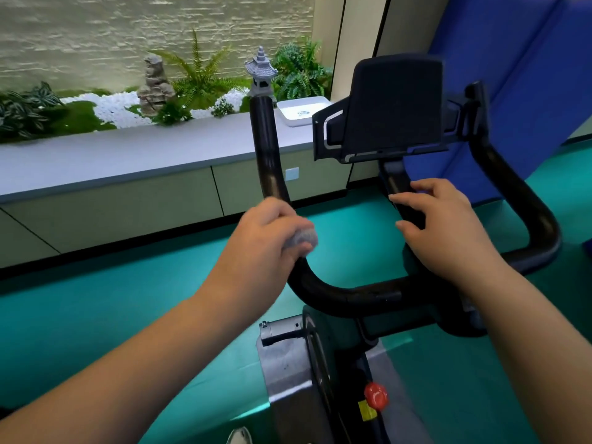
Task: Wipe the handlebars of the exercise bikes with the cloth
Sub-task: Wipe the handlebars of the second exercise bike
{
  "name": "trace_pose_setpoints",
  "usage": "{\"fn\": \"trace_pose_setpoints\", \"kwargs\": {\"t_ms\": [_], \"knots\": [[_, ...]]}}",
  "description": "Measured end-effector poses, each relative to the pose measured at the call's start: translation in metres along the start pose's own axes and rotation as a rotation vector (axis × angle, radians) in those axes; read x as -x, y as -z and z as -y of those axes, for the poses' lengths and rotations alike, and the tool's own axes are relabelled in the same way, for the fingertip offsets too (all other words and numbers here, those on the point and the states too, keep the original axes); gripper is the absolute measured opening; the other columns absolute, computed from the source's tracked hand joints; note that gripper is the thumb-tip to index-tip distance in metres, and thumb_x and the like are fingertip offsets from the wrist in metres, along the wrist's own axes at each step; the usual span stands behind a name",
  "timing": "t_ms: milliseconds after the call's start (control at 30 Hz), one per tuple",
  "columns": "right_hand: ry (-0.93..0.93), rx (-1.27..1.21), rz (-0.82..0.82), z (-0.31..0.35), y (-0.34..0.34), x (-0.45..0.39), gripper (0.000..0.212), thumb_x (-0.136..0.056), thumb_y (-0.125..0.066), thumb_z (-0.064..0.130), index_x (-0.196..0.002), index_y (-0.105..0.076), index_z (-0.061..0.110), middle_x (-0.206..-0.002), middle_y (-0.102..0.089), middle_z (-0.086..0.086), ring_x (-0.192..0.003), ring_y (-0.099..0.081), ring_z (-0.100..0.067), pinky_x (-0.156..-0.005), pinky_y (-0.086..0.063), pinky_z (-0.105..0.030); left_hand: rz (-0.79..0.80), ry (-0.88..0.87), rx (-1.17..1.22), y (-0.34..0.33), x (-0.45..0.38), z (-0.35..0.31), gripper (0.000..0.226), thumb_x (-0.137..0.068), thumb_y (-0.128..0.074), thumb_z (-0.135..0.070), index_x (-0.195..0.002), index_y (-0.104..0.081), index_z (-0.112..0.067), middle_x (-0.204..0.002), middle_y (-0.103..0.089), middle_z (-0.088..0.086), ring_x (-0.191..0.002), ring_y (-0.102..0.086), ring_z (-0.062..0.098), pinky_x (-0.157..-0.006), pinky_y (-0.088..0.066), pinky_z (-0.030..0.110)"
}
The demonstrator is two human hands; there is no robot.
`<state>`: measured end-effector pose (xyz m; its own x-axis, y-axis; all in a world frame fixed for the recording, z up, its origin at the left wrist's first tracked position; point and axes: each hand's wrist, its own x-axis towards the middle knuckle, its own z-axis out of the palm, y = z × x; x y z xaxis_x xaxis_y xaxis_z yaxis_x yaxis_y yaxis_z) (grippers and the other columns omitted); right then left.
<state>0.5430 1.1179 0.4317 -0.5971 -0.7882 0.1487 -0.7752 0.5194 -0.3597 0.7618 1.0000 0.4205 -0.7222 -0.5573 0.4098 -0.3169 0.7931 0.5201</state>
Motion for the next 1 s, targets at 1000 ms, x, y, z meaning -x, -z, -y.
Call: {"fn": "trace_pose_setpoints", "kwargs": {"t_ms": [1000], "knots": [[0.096, -0.161, 0.077, -0.024, 0.009, 0.004, 0.035, -0.098, -0.046, 0.032, -0.131, -0.055, 0.039, -0.151, -0.031, 0.02, -0.135, -0.034, -0.007, -0.094, -0.028, -0.024, -0.051, 0.081, -0.062, -0.011, 0.031, -0.031, 0.018, -0.086, -0.062, -0.016, -0.102, -0.07, -0.014, -0.095, -0.046, -0.005, -0.089, -0.047, 0.013, -0.081, -0.037, 0.018]]}}
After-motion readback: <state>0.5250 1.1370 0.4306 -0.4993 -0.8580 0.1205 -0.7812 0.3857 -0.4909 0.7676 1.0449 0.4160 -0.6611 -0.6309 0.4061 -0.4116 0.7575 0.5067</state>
